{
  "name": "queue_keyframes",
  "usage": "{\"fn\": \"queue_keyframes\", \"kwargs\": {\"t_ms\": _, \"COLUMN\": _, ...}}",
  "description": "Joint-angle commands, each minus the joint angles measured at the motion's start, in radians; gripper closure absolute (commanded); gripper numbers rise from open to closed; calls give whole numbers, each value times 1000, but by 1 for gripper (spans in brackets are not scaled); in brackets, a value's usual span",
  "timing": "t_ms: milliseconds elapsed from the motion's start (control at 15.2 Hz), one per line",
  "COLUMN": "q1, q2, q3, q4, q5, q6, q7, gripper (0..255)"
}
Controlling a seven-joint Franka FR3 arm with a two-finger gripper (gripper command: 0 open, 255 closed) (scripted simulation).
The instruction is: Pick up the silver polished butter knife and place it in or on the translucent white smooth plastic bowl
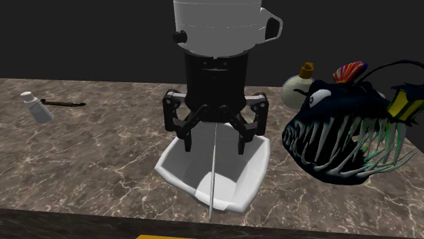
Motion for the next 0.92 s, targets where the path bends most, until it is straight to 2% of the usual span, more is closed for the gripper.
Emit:
{"fn": "queue_keyframes", "kwargs": {"t_ms": 0, "q1": 0, "q2": 0, "q3": 0, "q4": 0, "q5": 0, "q6": 0, "q7": 0, "gripper": 0}}
{"fn": "queue_keyframes", "kwargs": {"t_ms": 66, "q1": 0, "q2": 0, "q3": 0, "q4": 0, "q5": 0, "q6": 0, "q7": 0, "gripper": 0}}
{"fn": "queue_keyframes", "kwargs": {"t_ms": 330, "q1": -4, "q2": 17, "q3": -6, "q4": 137, "q5": -7, "q6": -120, "q7": 2, "gripper": 0}}
{"fn": "queue_keyframes", "kwargs": {"t_ms": 858, "q1": -4, "q2": 17, "q3": -6, "q4": 137, "q5": -7, "q6": -120, "q7": 2, "gripper": 0}}
